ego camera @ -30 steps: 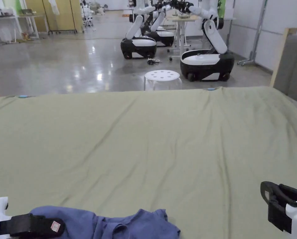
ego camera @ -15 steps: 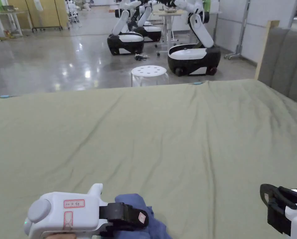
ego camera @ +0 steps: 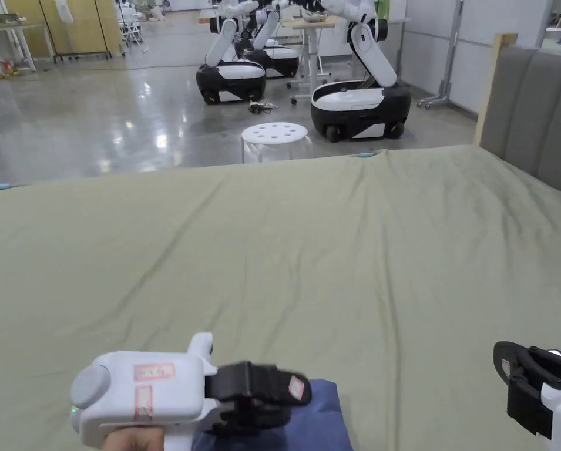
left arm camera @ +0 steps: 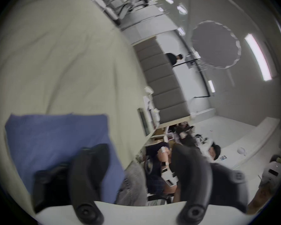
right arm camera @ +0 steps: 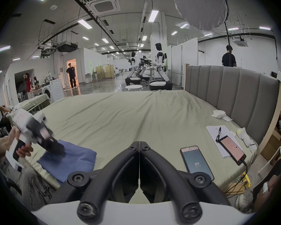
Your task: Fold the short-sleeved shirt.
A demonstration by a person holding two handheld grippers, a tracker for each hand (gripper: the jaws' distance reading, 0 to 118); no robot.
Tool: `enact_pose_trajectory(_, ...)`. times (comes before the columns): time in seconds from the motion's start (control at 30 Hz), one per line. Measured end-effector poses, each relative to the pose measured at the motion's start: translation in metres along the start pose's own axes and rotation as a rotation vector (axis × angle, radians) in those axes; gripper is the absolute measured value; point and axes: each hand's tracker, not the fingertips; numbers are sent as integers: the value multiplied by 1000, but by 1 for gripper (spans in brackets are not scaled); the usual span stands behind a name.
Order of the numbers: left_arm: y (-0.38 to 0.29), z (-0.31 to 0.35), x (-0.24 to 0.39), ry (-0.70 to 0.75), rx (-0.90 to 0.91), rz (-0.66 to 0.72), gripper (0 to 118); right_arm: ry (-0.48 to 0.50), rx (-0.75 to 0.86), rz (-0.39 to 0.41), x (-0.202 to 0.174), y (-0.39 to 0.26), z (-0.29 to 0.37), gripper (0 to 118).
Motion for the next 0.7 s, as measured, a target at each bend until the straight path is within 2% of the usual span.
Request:
enact_pose_trajectory(0.03,-4,-5,-7,82,-21,-10,38,9,1,1,-2,0,0,4)
enact_pose_trajectory(0.07,-9,-11,-12,154,-45,-11,12,13,-1,5,-4,0,0,4)
enact_pose_trajectory(0.1,-13,-11,-23,140,-50,-2,8,18,0,11,-6,-1,1,4)
enact_pose_trajectory(0.2,-20,-6,-41,25,-38,73,2,27,-18,16,-7,-3,-2,4)
enact_pose_trajectory(0.23,-21,-3,-47,33,-33,70,0,26,-20,18,-7,-5,-3,4)
enact_pose_trajectory(0.3,-18,-2,-59,43,-49,57,0,27,-28,9,-7,-4,-4,4)
enact_pose_trajectory(0.33,-19,-1,-66,-8,-54,39,0,31,-26,2,-7,-4,-3,4)
enact_pose_trajectory(0.4,-19,2,-73,-73,-34,105,0,49,-18,2,-10,-2,2,4)
enact_pose_trajectory(0.47,-22,3,-68,-69,-27,82,0,62,-16,26,-13,0,3,4)
enact_pose_trajectory(0.57,-27,6,-55,-46,2,-22,0,64,-11,41,-21,3,2,4)
enact_pose_trajectory(0.63,-35,11,-42,-54,43,-59,5,112,-4,27,-27,6,1,4)
enact_pose_trajectory(0.7,-41,23,-33,-45,83,-85,6,142,-4,48,-38,7,-1,4)
